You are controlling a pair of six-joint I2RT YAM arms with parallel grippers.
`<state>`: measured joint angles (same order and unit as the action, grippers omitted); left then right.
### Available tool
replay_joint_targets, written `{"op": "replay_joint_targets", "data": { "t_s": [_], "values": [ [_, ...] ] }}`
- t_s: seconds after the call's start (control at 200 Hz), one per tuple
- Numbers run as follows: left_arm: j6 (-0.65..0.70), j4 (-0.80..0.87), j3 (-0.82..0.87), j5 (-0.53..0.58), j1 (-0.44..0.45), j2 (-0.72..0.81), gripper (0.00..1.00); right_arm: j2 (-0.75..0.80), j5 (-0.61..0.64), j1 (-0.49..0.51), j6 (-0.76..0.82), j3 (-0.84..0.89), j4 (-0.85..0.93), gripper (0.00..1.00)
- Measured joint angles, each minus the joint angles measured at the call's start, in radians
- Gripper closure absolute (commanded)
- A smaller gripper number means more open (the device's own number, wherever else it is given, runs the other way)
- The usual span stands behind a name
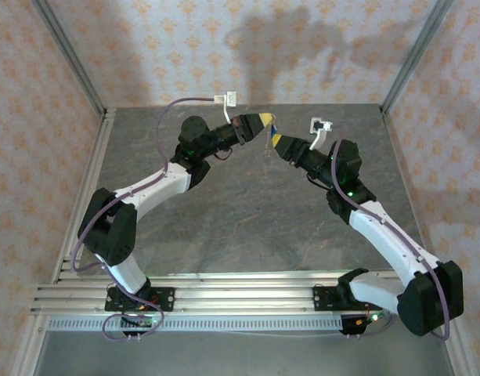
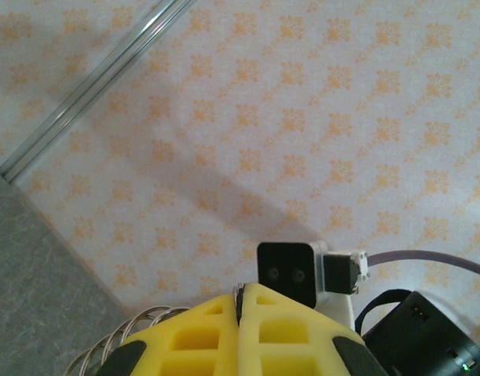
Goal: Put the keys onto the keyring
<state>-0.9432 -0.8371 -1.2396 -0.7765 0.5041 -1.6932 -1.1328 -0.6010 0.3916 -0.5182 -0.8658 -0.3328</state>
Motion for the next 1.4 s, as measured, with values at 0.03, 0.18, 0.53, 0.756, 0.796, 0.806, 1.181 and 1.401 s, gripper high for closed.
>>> {"op": "replay_joint_targets", "data": {
  "t_s": [0.03,0.18,0.53,0.756,0.796,0.806,1.181,1.401],
  "values": [
    [0.000,-0.001,0.000,0.000,0.000,0.000,1.00,-0.011,0.000,0.003,0.004,-0.012,0.000,0.56],
    [-0.002,-0.005,0.000,0.000,0.000,0.000,1.00,-0.060,0.000,0.014,0.023,-0.048,0.000,0.75],
    [-0.018,-0.025,0.020,0.031,0.000,0.000,1.00,-0.056,-0.019,0.018,0.045,-0.048,0.007,1.00],
    [-0.046,-0.078,0.047,0.051,0.002,0.000,1.00,-0.007,-0.025,0.033,0.040,-0.032,0.006,1.00],
    [-0.053,-0.090,0.051,0.053,0.003,0.000,1.00,-0.011,-0.022,0.049,0.040,-0.032,0.007,1.00],
    [-0.055,-0.093,0.052,0.054,0.004,0.000,1.00,-0.012,-0.021,0.052,0.040,-0.032,0.007,1.00],
    [-0.074,-0.117,0.089,0.072,-0.015,0.002,1.00,-0.127,0.073,0.159,0.056,-0.072,-0.009,1.00],
    [-0.081,-0.118,0.091,0.078,-0.013,0.002,1.00,-0.111,0.102,0.164,0.078,-0.072,0.021,0.76]
  ]
}}
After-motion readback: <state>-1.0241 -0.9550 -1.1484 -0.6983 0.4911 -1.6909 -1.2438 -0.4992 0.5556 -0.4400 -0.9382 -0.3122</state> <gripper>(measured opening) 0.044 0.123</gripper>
